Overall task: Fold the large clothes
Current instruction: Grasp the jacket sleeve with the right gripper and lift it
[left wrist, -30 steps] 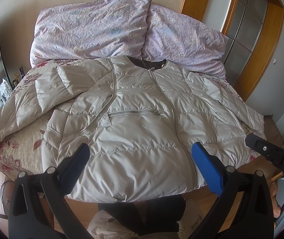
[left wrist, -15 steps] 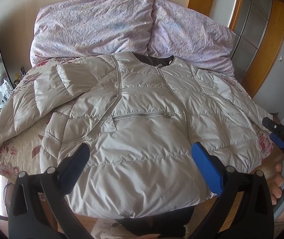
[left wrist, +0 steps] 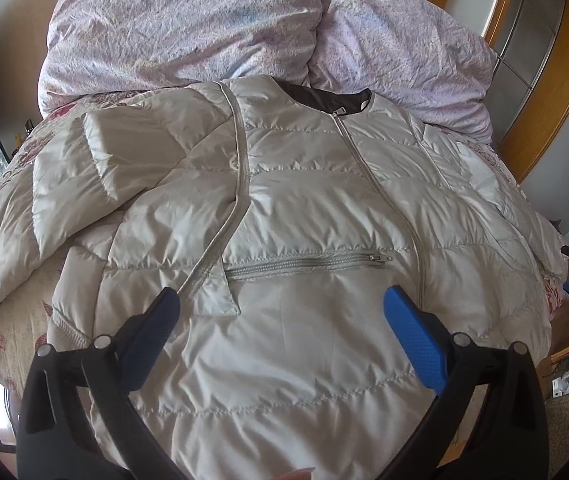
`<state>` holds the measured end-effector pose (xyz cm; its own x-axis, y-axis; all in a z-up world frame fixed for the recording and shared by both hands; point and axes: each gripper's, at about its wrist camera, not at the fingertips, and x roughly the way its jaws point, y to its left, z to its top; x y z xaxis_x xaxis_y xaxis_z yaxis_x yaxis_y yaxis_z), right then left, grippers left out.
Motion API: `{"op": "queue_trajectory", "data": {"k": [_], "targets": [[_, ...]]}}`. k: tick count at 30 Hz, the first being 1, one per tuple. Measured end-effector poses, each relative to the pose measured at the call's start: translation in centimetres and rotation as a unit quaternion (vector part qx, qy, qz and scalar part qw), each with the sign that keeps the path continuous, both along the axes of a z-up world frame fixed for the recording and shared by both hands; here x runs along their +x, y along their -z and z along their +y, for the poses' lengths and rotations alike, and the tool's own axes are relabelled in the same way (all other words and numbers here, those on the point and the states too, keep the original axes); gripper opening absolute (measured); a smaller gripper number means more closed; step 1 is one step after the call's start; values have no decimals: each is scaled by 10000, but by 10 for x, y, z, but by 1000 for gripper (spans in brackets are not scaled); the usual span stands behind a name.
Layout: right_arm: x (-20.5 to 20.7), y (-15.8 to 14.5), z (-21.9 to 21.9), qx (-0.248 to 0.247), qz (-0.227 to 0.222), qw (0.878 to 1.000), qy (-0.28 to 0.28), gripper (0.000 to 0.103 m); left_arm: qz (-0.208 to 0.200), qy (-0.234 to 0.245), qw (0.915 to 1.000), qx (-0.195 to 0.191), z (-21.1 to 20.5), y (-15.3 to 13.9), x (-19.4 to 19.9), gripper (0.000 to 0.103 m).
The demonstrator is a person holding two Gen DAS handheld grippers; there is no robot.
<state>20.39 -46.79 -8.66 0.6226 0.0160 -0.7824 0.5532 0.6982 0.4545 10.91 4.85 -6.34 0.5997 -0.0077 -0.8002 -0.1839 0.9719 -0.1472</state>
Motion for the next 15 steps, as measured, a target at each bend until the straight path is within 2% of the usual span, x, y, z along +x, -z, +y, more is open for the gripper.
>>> {"op": "queue_trajectory", "data": {"k": [4,9,13,14,15], "targets": [[2,19,-40,444,26,9964,718,71,111,127,9994,-310,10,11,17,101],[9,42,-62,998,-75,9901,985,55,169,261,9981,-528,14,20,29,101],[17,45,-69,935,-264,9887,1143,46,176,349,9977,-555,15,25,34,101],[19,46,-71,937,-274,9882,1184,41,162,361,9976,-574,16,25,35,101],[21,46,-72,909,-244,9880,1221,31,145,357,9975,-598,17,26,35,101]]}}
